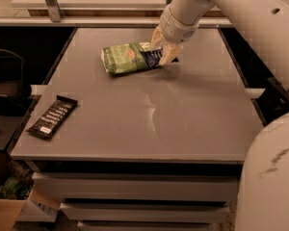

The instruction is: Move rxbar blueberry near green jalapeno chip bag

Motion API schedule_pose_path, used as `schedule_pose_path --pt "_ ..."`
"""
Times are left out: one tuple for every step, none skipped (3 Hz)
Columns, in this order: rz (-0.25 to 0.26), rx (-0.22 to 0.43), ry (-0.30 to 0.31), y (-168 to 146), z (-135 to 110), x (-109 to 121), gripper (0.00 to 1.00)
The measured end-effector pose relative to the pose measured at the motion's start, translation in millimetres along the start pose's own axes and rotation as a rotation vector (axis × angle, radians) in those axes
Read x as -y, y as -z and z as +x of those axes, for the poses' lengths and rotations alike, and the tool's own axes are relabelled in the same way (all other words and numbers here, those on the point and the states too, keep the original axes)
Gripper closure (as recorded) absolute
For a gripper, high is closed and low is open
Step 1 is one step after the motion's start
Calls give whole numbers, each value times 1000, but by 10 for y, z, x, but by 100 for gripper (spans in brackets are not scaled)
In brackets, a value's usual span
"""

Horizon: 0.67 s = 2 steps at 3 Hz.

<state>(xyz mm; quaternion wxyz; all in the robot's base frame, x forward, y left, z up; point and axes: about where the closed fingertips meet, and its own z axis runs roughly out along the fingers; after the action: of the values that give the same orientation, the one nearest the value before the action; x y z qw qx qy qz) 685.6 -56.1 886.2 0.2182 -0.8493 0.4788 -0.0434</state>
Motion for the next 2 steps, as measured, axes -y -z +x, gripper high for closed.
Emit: schedule_pose_path --pt "7 -4 -1 -7 25 68 35" --pt "10 0 3 0 31 106 12"
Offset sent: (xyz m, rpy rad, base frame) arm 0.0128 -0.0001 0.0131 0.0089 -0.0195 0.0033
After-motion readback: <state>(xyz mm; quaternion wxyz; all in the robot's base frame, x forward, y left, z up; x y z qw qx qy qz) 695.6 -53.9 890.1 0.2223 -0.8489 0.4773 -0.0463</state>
